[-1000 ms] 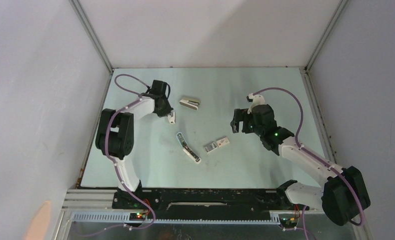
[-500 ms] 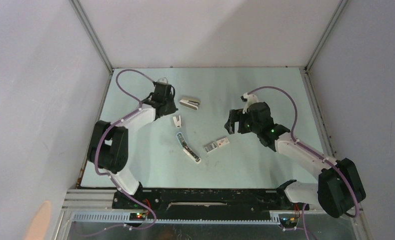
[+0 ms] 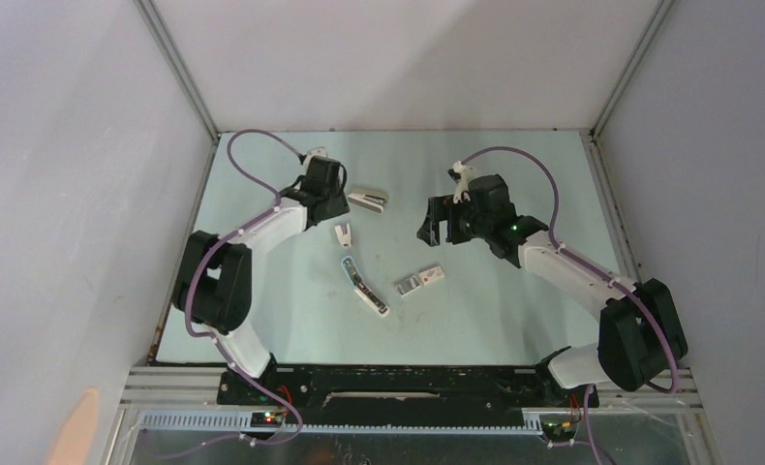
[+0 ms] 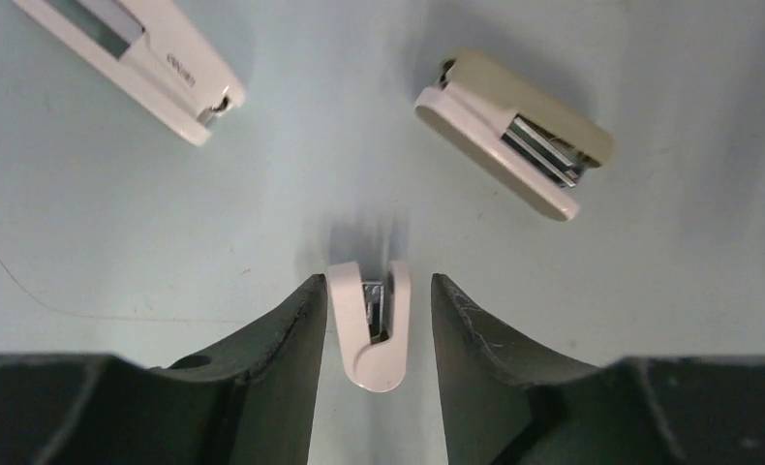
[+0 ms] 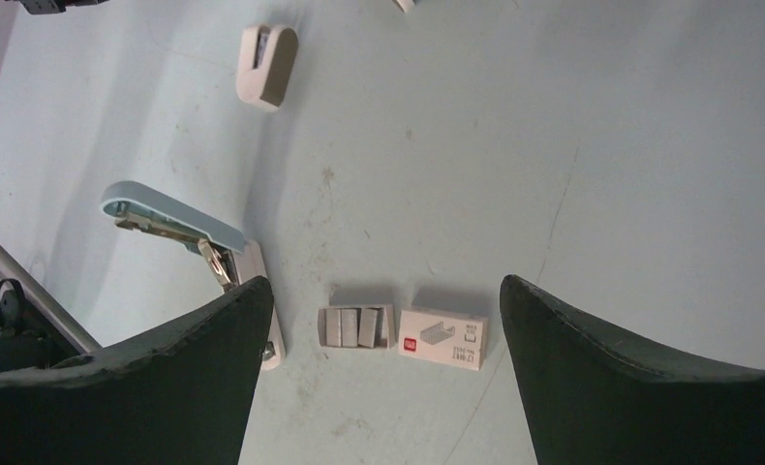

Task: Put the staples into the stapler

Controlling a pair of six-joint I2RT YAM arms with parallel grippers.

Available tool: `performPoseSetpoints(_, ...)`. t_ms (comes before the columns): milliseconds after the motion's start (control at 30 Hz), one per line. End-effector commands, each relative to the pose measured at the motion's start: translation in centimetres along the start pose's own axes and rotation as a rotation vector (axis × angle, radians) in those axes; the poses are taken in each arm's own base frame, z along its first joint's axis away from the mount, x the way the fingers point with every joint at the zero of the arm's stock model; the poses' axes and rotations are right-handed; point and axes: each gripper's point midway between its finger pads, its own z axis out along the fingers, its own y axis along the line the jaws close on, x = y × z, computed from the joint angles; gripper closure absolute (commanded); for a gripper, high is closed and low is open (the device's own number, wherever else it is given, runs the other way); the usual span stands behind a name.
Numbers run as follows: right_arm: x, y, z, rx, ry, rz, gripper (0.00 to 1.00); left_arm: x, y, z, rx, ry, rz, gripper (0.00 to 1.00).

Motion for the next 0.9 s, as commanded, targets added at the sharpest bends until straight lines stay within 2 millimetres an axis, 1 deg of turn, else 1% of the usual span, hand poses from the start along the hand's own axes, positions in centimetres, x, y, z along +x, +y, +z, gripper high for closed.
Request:
performPoseSetpoints(0,-1.0,0.0,-0.5,0.031,0.008,-0.028,0.11,2.1,1.2,0.7,-0.048,0.068,-0.057,0.52)
performPoseSetpoints(167,-0.7,-0.4,-0.8,0.057,0.032,-0.022,0.11,3.4,1.2,1.5,-0.042,0.111,-0.053,0.54)
performPoseSetpoints(267,-0.5,-0.6,-0.7,0.068,0.047,-0.016,0.11,4.1,1.0,2.0,-0.032,0.130,-0.054,0.57)
performPoseSetpoints(400,-0.7,-0.5,-0.7,0.076,0.050,-0.015,0.11,5.2,1.3,2.7,-0.041,0.162,-0.051,0.61)
performPoseSetpoints(633,-0.8,-0.4,-0.5,0.070,0.055,-0.009,0.11,6.8,1.8,3.5,-0.054,0.204,-0.052,0.60)
performPoseSetpoints(867,-0.7,0.0,-0.2,0.054,0.057,-0.007,0.11,7.7,2.2,3.9,-0.063,0.226,-0.056,0.60)
